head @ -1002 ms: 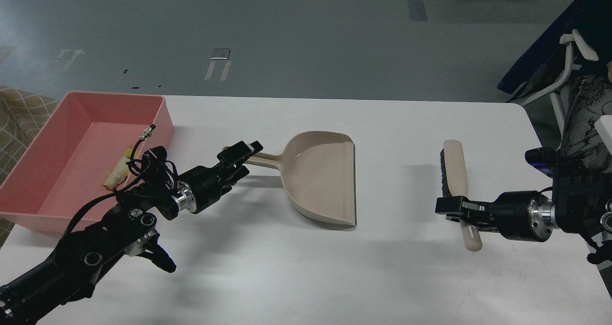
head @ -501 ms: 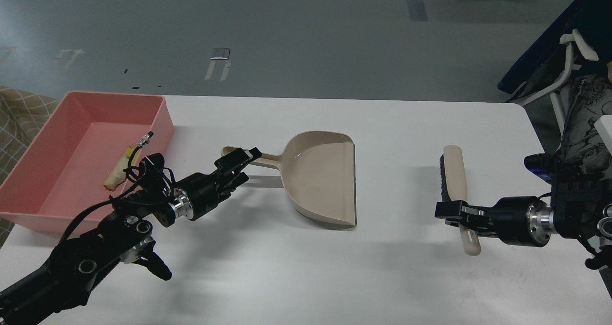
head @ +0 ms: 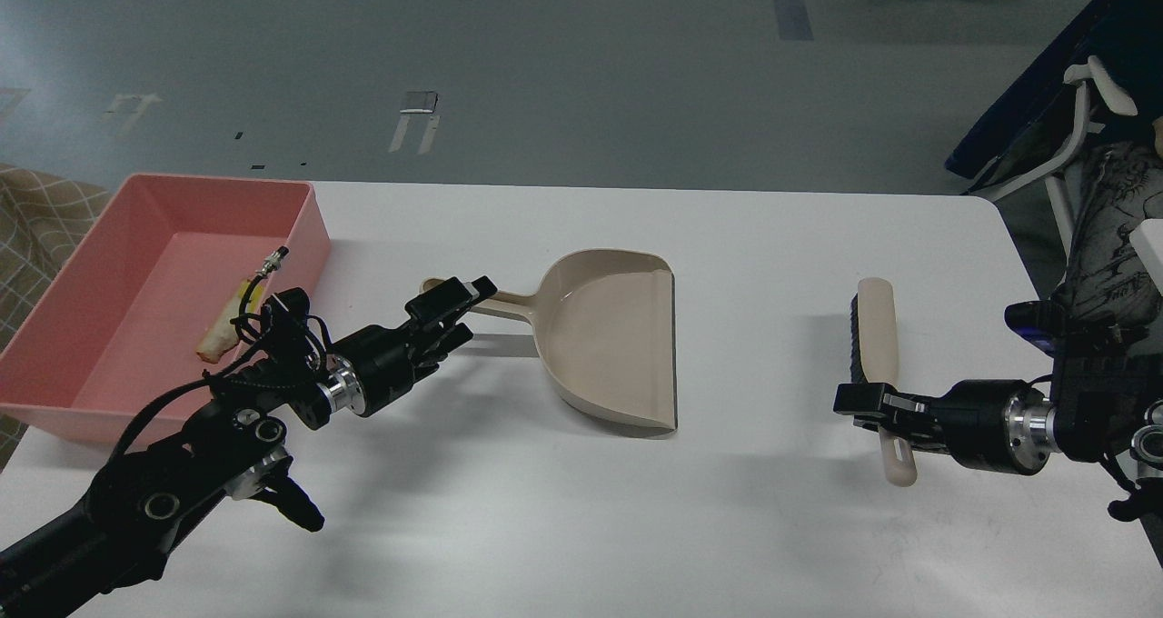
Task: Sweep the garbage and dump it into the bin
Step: 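Lay the brush down on the table and open the right gripper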
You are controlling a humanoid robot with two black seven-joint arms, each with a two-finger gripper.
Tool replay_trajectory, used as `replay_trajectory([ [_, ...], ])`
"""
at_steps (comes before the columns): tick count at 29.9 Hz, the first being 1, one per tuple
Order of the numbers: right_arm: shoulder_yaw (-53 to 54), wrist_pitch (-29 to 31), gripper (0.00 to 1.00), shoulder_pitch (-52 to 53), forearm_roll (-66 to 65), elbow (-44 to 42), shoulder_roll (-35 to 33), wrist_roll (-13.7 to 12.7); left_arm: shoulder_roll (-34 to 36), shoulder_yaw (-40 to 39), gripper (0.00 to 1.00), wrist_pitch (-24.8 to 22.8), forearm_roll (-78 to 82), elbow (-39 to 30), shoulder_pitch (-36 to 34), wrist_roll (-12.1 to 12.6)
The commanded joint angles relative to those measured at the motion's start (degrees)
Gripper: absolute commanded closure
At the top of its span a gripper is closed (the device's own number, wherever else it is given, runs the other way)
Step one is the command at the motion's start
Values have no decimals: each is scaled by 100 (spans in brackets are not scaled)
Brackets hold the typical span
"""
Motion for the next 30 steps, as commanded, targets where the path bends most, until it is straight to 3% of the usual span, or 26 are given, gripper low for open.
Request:
replay_trajectory([
  [1, 11, -61, 89, -45, -16, -69, 69, -1, -9, 4, 2, 5, -2, 0, -17, -1],
  [12, 20, -87, 79, -72, -16, -96, 148, -1, -9, -5, 2, 5, 6, -26, -26, -1],
  [23, 29, -175, 78, -89, -16, -95, 139, -1, -17, -5, 2, 5, 6, -26, -35, -1],
  [27, 29, -201, 68, -89, -16, -96, 139, -1, -9, -5, 2, 5, 6, -26, -61, -1],
  [30, 72, -219, 53, -89, 2, -96, 139, -1, -9, -5, 2, 5, 6, -26, -79, -1],
])
